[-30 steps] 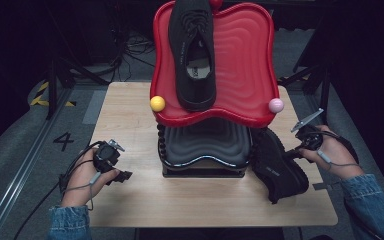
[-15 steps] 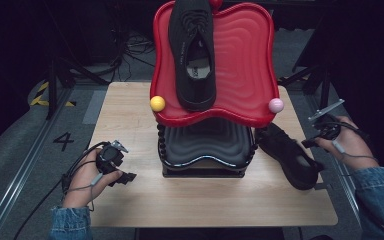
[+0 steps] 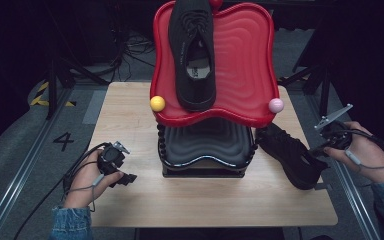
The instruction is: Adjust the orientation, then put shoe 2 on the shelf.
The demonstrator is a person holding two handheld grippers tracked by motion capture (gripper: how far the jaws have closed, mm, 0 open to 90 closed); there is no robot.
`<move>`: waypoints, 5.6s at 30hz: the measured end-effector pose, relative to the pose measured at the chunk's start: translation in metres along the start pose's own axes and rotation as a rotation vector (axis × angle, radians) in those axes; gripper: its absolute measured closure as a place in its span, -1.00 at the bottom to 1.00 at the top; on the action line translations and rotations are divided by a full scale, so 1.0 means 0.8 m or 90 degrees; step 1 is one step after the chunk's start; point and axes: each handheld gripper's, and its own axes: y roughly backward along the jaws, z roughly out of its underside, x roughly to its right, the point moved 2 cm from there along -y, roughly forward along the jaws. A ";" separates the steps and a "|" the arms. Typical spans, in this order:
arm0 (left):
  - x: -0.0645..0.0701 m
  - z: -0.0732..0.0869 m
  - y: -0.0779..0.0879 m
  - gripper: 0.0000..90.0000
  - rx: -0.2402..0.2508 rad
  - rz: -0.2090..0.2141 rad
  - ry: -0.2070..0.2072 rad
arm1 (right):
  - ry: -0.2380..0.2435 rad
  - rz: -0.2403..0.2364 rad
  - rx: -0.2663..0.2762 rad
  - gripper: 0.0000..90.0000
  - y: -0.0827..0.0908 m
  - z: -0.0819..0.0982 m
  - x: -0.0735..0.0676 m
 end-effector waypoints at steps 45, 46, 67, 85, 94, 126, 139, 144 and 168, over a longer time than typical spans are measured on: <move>0.011 -0.010 -0.017 -0.43 -0.008 0.038 -0.014 | 0.044 -0.075 -0.097 0.47 -0.080 -0.018 -0.066; 0.010 -0.010 -0.017 -0.43 -0.005 0.036 -0.020 | 0.046 -0.079 -0.096 0.48 -0.084 -0.017 -0.065; 0.009 -0.012 -0.022 -0.43 -0.004 0.045 -0.020 | 0.053 -0.130 -0.171 0.95 -0.122 -0.012 -0.067; 0.005 -0.008 -0.019 -0.43 0.000 0.044 -0.014 | -0.017 -0.152 -0.122 0.96 -0.098 -0.017 -0.059; 0.004 -0.007 -0.017 -0.43 0.005 0.045 -0.015 | -0.017 -0.138 -0.117 0.96 -0.048 -0.030 -0.054; -0.006 0.001 -0.019 -0.46 -0.031 0.001 0.003 | 0.024 -0.092 -0.051 0.95 0.139 -0.081 -0.073; -0.010 0.001 -0.016 -0.46 -0.021 0.003 -0.001 | 0.026 -0.059 -0.016 0.95 0.204 -0.096 -0.083; -0.012 0.003 -0.016 -0.46 -0.029 0.005 0.006 | 0.028 -0.050 -0.008 0.96 0.225 -0.110 -0.088; -0.011 -0.006 -0.016 -0.46 -0.024 0.020 -0.002 | 0.057 -0.018 0.006 0.96 0.279 -0.160 -0.127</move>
